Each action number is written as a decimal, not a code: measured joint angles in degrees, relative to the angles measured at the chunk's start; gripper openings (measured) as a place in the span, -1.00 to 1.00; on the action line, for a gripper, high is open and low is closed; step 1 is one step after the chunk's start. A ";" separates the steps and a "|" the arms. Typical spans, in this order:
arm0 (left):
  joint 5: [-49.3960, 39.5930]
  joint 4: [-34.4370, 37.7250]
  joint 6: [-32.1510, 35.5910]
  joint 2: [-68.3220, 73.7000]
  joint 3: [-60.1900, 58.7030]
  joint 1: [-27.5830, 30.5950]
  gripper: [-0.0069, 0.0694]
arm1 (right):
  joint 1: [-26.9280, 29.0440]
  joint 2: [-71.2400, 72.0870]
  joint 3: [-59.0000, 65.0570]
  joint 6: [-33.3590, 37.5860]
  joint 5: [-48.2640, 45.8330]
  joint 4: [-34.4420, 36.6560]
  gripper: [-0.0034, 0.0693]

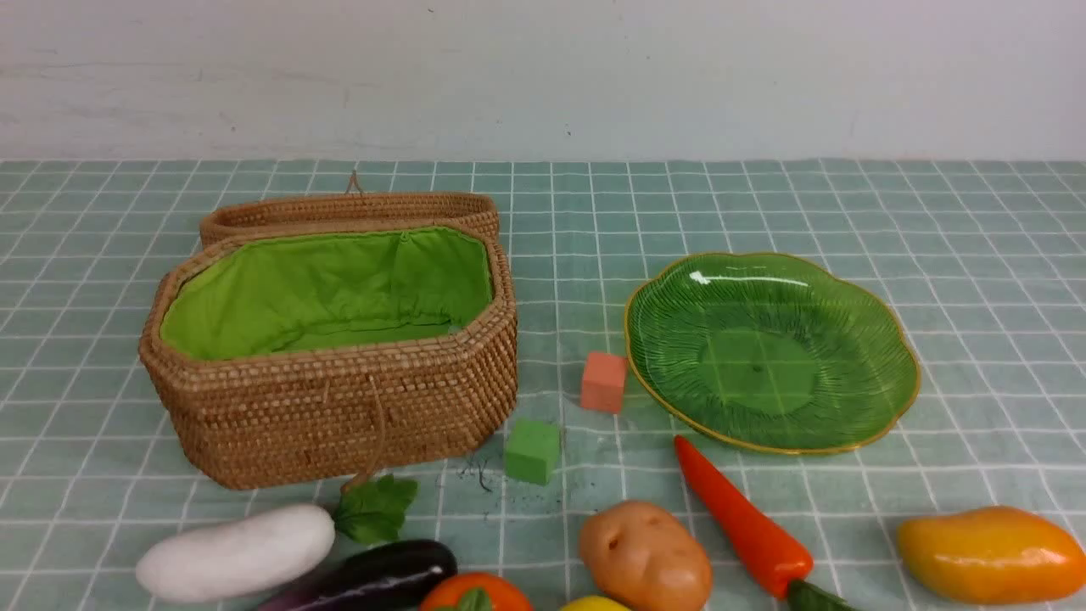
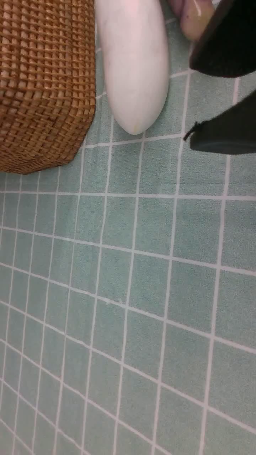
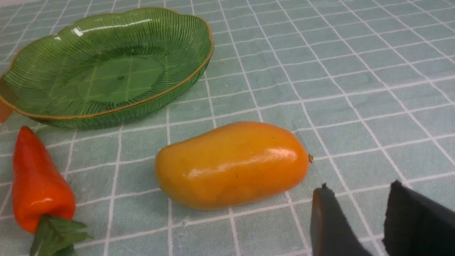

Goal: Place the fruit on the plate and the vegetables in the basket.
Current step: Take a daikon with your left arm and place it on the basket on the left, then use the left arm to grab an eggplant and put it into the left basket, then grab a tomato with your left arm and place it on the plate on the right.

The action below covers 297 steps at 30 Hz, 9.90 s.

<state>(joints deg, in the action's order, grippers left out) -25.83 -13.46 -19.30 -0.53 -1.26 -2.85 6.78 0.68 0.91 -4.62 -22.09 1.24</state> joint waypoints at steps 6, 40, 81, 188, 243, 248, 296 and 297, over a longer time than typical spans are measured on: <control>0.00 0.00 0.00 0.00 0.00 0.00 -0.19 | 0.00 0.00 0.00 0.00 0.00 0.00 -0.24; 5.00 -11.07 1.36 0.00 -0.47 0.00 -0.19 | 0.00 0.00 0.00 0.00 0.00 -0.04 -0.24; -29.48 -23.15 -44.57 31.07 44.96 0.00 -0.19 | 0.00 0.00 0.00 0.00 0.00 -0.04 -0.24; -42.37 28.67 12.94 83.22 81.53 0.00 0.59 | 0.00 0.00 0.00 0.00 0.00 -0.04 -0.24; -11.05 -41.64 5.53 77.44 65.70 -27.19 0.01 | 0.02 0.00 0.00 0.00 0.00 -0.04 -0.24; -7.11 -57.24 -4.65 85.87 65.72 -27.19 0.01 | 0.02 0.00 0.00 0.00 0.00 -0.04 -0.24; -15.18 12.80 -3.14 93.09 57.03 -41.39 0.87 | 0.02 0.00 0.00 0.00 0.00 -0.04 -0.24; -13.89 12.56 -3.31 94.53 57.59 -41.45 0.87 | 0.02 0.00 0.00 0.00 0.00 -0.04 -0.24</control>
<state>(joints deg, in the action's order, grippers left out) -39.72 -0.89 -22.61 94.00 56.33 -44.30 6.79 0.68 0.91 -4.62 -22.09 1.20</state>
